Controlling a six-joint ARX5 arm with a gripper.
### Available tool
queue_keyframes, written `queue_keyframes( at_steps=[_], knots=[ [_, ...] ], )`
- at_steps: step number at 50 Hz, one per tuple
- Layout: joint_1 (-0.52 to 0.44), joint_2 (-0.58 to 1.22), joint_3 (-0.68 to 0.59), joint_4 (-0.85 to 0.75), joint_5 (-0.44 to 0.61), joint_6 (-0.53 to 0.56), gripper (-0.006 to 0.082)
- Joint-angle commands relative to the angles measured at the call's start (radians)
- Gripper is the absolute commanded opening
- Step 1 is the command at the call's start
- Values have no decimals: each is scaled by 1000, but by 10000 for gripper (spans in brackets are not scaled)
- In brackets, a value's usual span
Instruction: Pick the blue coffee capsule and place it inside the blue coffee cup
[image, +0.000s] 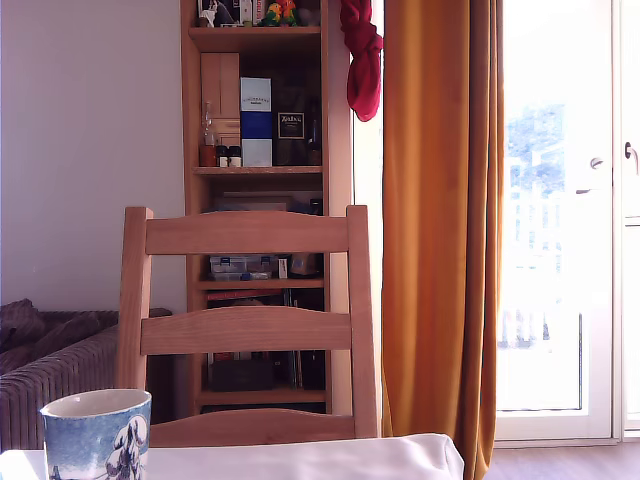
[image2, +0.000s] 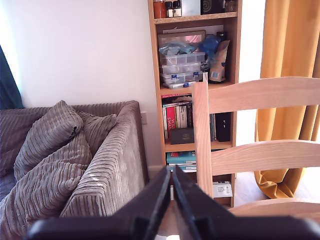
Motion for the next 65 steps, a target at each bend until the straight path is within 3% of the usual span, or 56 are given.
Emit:
queue_keyframes(
  at_steps=[1, 12, 17, 26, 35, 43, 56, 59, 65],
  knots=[
    [50, -14, -3, -144, 82, -28, -19],
    [50, -14, -3, -143, 106, -49, -19],
    [50, -14, -3, -89, 127, -132, -19],
    [35, -13, 4, -36, 371, -274, -19],
    [-21, 13, 4, -85, 512, -344, -19],
    [-99, 87, 4, -143, 523, -350, -19],
    [-217, 257, 4, -143, 452, -348, -2],
    [-241, 300, 4, -143, 446, -352, 74],
    [-285, 388, 4, -130, 441, -359, 490]
  ],
)
